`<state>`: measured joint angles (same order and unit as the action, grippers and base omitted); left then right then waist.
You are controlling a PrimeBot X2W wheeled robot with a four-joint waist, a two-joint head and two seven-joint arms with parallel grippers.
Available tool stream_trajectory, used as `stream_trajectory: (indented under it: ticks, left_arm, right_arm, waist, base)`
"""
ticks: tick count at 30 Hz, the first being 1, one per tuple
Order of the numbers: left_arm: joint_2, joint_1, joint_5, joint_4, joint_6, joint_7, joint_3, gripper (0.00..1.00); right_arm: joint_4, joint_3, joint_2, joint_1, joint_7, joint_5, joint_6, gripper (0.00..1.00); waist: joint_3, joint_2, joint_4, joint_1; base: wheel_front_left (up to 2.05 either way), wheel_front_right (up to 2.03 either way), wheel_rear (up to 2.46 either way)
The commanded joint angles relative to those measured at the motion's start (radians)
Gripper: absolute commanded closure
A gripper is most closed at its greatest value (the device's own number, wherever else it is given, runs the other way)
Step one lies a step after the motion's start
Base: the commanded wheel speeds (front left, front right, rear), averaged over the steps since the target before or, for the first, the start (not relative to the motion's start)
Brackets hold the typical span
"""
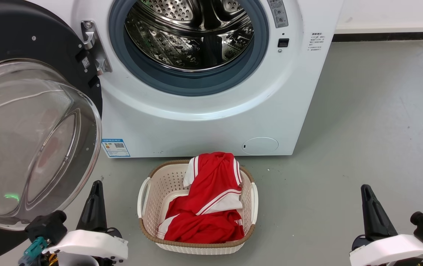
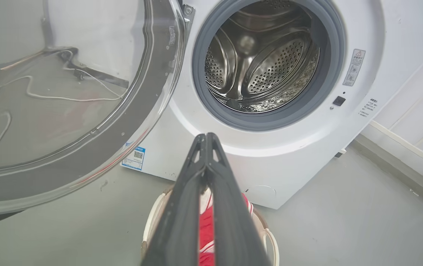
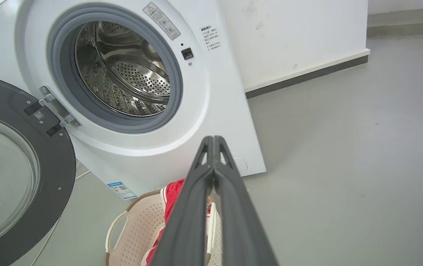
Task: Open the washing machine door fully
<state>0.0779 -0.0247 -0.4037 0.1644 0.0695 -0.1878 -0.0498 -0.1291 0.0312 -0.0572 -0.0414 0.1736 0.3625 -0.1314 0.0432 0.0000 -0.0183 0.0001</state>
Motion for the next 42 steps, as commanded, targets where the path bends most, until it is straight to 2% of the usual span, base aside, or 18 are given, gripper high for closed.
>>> stream_trajectory:
  ticks: [1, 21, 42]
  left_arm:
    - [0.0, -0.028, -0.044, -0.01, 0.005, 0.007, -0.006, 1.0]
    - [-0.007, -0.044, -0.359, 0.012, 0.021, 0.086, -0.021, 1.0]
    - [-0.013, -0.059, -0.625, 0.033, 0.034, 0.154, -0.036, 1.0]
  right_arm:
    - [0.009, 0.0, -0.009, 0.027, -0.008, 0.05, 0.0, 1.0]
    - [-0.023, 0.004, -0.019, 0.062, -0.069, 0.39, 0.0, 1.0]
    - [-0.05, 0.014, -0.023, 0.091, -0.125, 0.671, 0.0, 1.0]
  waist:
    - [-0.001, 0.0, 0.0, 0.0]
    - [-0.008, 0.0, 0.004, 0.0]
    - [-0.015, 0.0, 0.007, 0.0]
  base:
    - [0.0, 0.0, 0.0]
    - [0.0, 0.0, 0.0]
    - [0.0, 0.0, 0.0]
